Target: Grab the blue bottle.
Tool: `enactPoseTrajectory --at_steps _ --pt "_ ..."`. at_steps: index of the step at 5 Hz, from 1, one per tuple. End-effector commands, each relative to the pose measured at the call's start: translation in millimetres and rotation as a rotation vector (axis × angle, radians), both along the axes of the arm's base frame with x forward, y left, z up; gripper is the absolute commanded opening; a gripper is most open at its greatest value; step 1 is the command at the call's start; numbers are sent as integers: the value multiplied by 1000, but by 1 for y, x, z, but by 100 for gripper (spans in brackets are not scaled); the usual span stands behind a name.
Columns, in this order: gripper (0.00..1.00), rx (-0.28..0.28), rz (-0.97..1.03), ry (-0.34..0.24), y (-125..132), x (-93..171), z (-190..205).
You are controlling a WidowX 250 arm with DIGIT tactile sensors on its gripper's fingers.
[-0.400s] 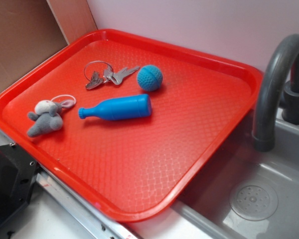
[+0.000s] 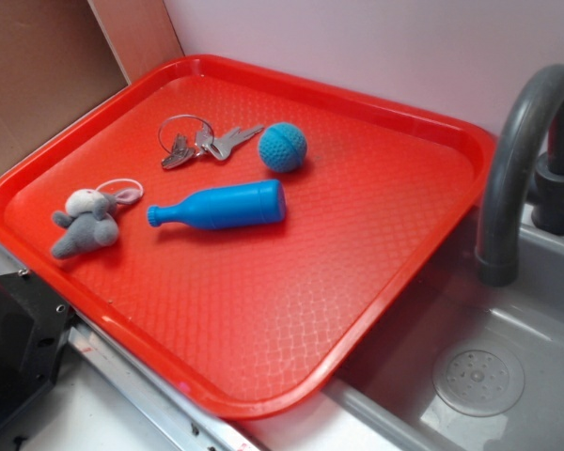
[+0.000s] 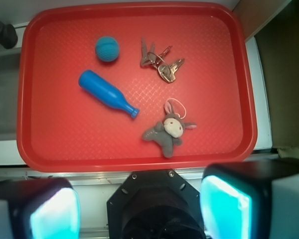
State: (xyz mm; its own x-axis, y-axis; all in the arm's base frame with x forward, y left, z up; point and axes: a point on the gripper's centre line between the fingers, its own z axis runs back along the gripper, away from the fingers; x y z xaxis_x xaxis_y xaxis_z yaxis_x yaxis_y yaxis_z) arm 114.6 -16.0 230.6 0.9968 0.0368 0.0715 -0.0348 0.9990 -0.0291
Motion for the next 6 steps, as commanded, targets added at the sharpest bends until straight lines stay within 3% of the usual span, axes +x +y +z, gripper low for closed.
enactPoseTrajectory --at_steps 1,3,4,5,6 --pt "100 -2 -121 -139 0 34 -24" --pt "100 51 -401 -265 -27 69 -65" --pt "100 46 -503 -259 -49 81 -94" --pt "100 8 -536 -236 -58 87 -112" --pt "100 74 -513 -195 -57 102 -142"
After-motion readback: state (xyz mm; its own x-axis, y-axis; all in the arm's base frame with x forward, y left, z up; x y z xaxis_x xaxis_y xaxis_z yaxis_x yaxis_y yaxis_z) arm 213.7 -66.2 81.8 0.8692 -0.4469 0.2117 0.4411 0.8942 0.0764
